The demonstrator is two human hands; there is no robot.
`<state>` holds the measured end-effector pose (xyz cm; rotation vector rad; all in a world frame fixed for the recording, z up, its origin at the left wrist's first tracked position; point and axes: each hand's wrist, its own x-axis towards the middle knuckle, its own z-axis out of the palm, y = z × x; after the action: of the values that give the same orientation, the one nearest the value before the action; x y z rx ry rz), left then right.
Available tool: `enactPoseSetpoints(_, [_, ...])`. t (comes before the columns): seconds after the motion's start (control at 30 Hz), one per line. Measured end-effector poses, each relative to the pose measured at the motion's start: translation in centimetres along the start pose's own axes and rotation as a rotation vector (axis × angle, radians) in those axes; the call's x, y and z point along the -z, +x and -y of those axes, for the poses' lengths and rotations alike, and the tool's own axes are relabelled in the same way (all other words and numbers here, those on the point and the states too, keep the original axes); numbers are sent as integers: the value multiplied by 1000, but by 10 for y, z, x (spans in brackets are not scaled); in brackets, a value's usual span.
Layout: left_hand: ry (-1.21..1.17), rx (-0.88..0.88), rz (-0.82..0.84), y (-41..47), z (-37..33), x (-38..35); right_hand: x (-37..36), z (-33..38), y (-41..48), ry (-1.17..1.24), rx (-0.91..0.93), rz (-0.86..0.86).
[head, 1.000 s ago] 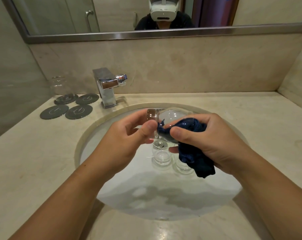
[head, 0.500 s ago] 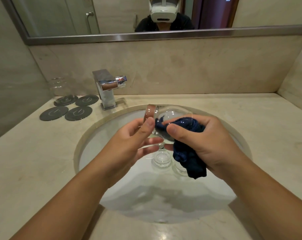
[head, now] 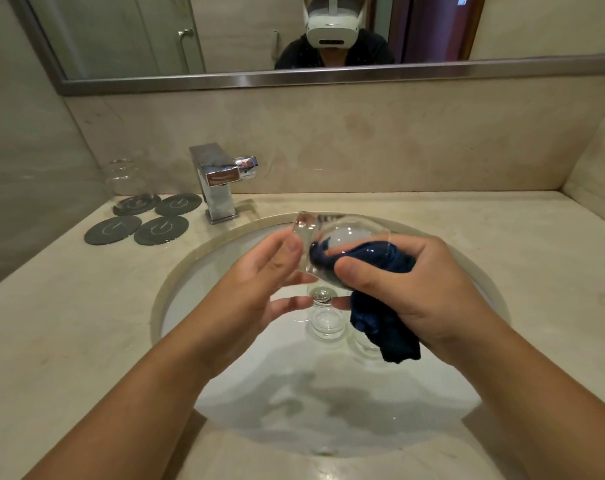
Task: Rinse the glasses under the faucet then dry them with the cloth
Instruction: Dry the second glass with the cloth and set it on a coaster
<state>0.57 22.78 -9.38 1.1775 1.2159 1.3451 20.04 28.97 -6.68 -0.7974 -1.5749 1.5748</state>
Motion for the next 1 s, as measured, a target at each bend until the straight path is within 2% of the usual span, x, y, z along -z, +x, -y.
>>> enactPoseSetpoints(0.17, [136,16,-128,0,-1,0,5,3,-1,-242,53,60])
enactPoseSetpoints(0.4, [358,-132,-67,-3,-5,4,11,-2,3,-48,-40,72])
enactPoseSetpoints(0.5, [299,-98,-32,-3,-4,4,11,-3,3,-61,-35,63])
enactPoseSetpoints(0.63, [54,57,-35,0,0,-1,11,-1,2,-118,1,34])
enactPoseSetpoints(0.77, [157,26,-108,3,5,2,11,-3,2,-143,0,52])
enactPoseSetpoints(1.0, [261,-101,7,1,4,4,12,-2,4,-18,-18,42])
